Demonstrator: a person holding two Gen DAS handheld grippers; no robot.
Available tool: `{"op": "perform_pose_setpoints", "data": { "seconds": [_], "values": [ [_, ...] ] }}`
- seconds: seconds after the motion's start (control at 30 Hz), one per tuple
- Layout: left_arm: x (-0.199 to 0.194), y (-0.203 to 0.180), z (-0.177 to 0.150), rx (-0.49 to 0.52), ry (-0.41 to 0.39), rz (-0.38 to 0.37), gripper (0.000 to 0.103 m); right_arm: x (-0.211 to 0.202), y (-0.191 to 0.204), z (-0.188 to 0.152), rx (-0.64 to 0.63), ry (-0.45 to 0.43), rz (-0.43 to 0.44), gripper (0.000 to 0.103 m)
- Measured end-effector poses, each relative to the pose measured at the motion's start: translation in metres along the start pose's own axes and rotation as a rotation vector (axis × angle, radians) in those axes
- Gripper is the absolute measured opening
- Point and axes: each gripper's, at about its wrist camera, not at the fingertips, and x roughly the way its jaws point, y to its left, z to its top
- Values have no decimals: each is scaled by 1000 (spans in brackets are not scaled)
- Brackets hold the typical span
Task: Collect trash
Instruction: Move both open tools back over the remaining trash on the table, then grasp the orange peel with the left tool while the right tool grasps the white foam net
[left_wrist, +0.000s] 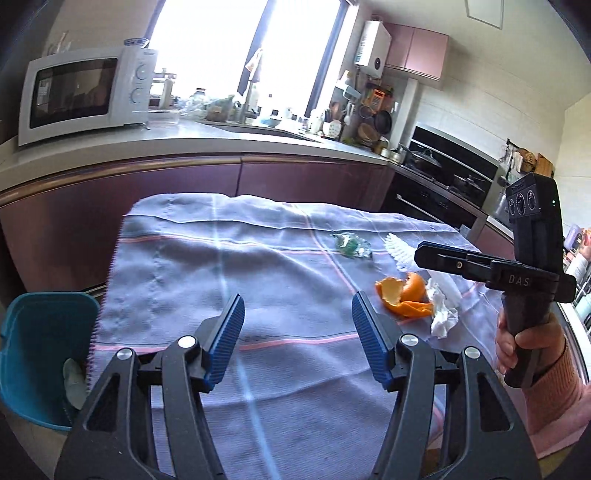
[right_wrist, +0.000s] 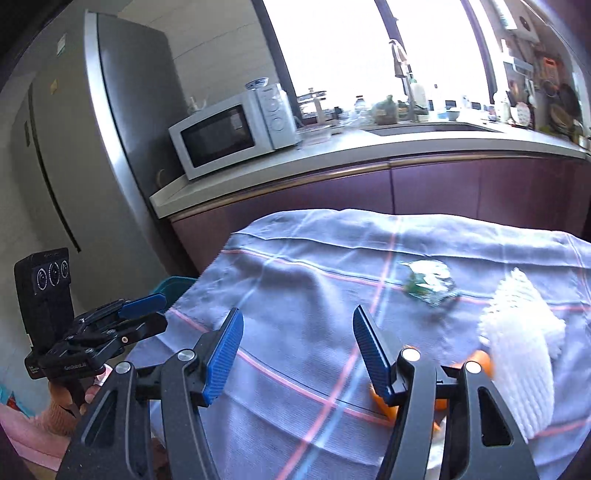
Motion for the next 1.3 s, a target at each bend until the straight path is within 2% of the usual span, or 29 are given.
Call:
{"op": "perform_pose_setpoints", "data": {
  "seconds": [0.2,0.4,0.77,0.93,1.1,1.13,1.3],
  "values": [
    [40,-43,-3,53,63,-81,60,-30,-54,-18,112,-33,-107,60],
    [70,-66,-3,75,114,-128,60,-45,-82,-37,186,-35,-161,60],
    [107,-84,-3,93,180,-141,59,-53,-92,-50,203,-38,-149,60],
    [122,-92,-1,89,205,-154,59,-52,-105,-51,226,-41,-169,60],
    [141,-100,-1,84,246,-150,58,-47,-126,-52,277,-24,-189,62],
    [145,-101,-1,79,256,-152,58,-46,-132,-53,301,-23,-188,66],
    [165,-102,0,49,301,-163,56,-45,-157,-56,379,-23,-157,67]
  ]
}}
